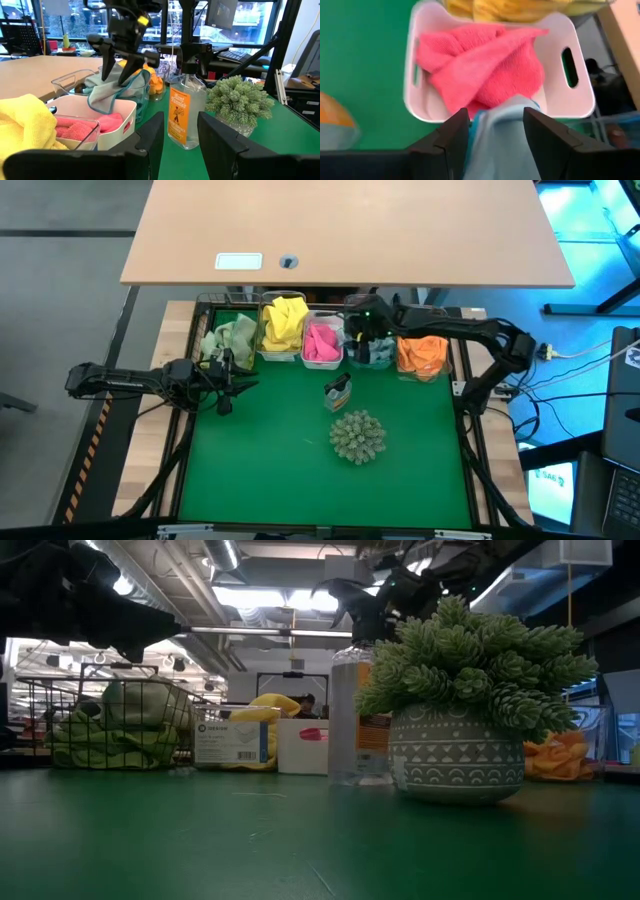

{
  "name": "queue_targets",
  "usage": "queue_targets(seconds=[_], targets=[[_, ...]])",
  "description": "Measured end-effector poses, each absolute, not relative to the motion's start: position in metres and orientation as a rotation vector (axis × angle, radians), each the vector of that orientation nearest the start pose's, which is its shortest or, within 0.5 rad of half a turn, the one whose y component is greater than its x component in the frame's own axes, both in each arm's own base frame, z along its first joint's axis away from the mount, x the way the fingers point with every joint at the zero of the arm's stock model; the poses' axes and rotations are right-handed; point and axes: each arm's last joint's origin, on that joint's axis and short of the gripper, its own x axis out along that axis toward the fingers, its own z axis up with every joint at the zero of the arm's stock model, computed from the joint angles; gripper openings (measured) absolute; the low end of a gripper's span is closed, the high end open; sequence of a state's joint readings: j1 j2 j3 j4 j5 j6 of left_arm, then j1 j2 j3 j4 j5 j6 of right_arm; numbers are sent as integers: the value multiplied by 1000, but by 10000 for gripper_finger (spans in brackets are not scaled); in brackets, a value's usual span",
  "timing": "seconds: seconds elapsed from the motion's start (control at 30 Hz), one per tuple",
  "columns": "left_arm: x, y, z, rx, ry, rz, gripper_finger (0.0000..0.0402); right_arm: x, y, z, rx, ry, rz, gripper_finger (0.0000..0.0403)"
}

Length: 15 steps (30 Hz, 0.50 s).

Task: Sort microfiber towel by color & place in baskets
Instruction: Put the light blue microfiber towel into the middle transparent bin

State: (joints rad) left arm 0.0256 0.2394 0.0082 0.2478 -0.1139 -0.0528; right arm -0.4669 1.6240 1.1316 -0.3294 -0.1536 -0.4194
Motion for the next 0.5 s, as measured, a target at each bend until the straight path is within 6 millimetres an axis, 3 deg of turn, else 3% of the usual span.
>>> queue_targets(seconds=[0.3, 0.5], targets=[[112, 6, 170, -53, -20, 139, 112, 316, -153, 215, -162, 909, -167, 178], [112, 6, 170, -52, -17, 139, 112, 316, -153, 214, -162, 911, -169, 93]])
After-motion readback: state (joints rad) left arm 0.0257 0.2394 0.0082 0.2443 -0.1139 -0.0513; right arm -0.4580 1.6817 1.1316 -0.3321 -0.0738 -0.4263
